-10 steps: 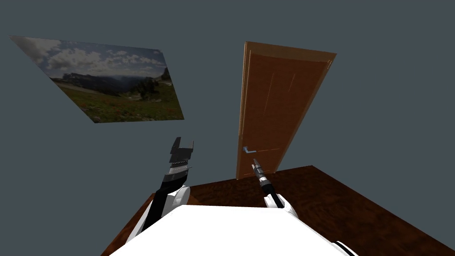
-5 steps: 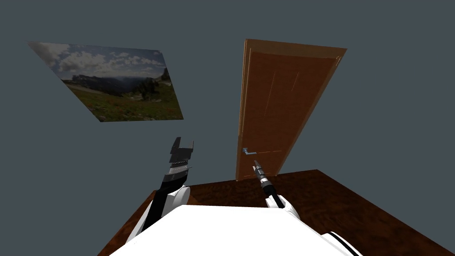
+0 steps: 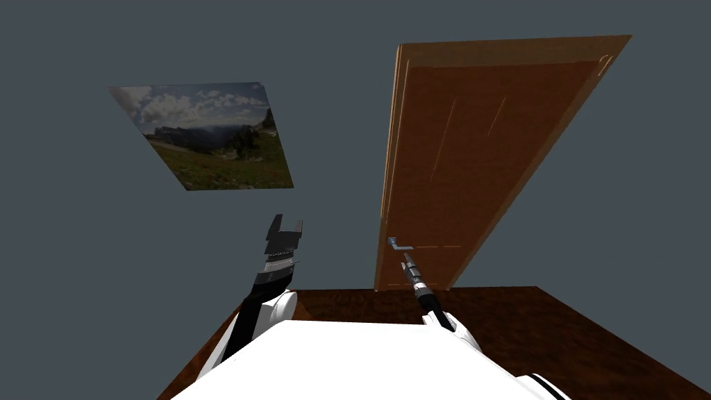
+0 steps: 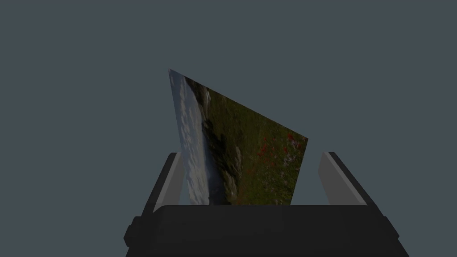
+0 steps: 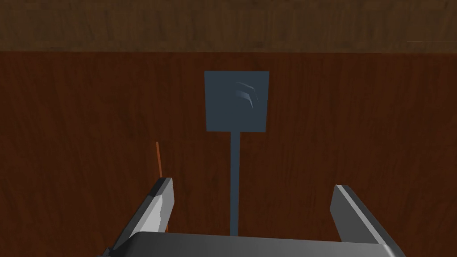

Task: Pull the door open

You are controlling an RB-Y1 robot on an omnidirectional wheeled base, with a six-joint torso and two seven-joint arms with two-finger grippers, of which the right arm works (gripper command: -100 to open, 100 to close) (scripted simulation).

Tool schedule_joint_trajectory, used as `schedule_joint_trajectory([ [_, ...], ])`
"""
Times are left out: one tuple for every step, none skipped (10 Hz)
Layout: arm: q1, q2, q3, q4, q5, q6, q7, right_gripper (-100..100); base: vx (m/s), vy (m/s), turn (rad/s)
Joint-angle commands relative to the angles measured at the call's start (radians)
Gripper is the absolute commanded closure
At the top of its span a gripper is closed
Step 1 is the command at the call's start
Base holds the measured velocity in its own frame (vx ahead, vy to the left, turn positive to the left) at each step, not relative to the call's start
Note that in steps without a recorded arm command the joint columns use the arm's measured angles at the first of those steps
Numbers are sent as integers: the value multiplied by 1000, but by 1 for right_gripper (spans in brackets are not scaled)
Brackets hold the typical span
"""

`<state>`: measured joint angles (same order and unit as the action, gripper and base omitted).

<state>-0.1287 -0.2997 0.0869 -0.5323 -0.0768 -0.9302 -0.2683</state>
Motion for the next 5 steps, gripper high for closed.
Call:
schedule_joint_trajectory([
  [-9,-4,-12,36,-4,-20,-5,-100,117,35,79],
  [4,-16,-35,43,-12,-31,-11,-100,97,16,201],
  [4,-16,-35,43,-12,-31,-11,-100,79,-2,121],
  [4,-16,-35,43,-12,-31,-11,-100,26,-3,-11],
  [17,-28,-57,51,-19,-41,-16,-100,58,14,190],
])
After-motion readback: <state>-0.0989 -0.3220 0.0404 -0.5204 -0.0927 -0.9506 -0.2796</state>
